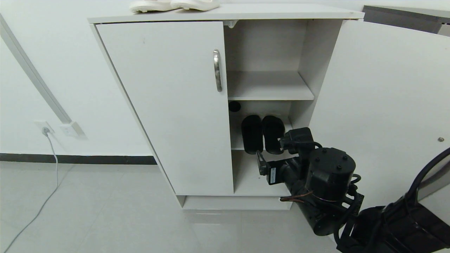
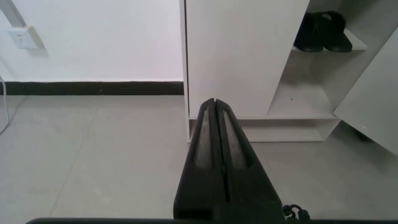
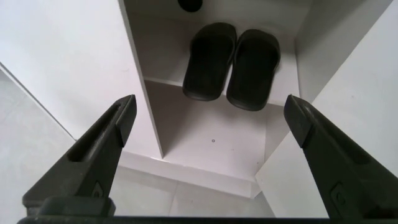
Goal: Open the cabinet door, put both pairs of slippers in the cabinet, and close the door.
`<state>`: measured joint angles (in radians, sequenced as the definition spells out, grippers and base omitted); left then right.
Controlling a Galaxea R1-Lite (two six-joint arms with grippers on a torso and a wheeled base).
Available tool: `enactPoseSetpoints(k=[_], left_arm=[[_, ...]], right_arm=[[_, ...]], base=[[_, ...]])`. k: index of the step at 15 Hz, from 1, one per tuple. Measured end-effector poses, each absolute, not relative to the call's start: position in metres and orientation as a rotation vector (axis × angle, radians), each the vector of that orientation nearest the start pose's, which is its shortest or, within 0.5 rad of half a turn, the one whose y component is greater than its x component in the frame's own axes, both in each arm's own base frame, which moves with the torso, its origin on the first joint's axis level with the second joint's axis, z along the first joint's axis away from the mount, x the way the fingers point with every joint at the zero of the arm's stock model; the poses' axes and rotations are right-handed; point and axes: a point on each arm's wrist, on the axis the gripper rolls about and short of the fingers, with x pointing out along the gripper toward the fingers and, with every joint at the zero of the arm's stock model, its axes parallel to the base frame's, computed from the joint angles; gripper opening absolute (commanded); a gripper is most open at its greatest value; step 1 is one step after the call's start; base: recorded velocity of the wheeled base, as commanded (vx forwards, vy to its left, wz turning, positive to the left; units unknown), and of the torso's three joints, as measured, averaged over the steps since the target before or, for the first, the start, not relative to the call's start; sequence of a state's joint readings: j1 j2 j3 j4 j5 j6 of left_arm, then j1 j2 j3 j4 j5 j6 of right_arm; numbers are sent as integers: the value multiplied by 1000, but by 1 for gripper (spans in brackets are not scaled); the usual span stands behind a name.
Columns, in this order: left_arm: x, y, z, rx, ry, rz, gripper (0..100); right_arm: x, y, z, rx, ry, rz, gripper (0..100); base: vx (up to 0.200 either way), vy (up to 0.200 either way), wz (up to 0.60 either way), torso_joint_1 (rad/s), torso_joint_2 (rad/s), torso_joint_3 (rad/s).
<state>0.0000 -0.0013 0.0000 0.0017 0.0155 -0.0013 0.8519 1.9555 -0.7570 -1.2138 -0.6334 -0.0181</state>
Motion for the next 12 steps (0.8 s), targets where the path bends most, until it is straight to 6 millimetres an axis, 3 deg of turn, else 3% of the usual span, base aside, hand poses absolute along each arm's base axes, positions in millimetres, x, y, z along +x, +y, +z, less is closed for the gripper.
enactPoseSetpoints(k=[5, 12], left_arm=[[-23, 0, 75, -1, 0, 15, 0], [-23, 0, 75, -1, 0, 15, 0]], right_arm=[[239, 250, 142, -11, -9, 215, 100], [238, 249, 139, -22, 1, 220, 100]], base=[[0, 0, 0, 0, 0, 0], [0, 200, 0, 2, 0, 4]])
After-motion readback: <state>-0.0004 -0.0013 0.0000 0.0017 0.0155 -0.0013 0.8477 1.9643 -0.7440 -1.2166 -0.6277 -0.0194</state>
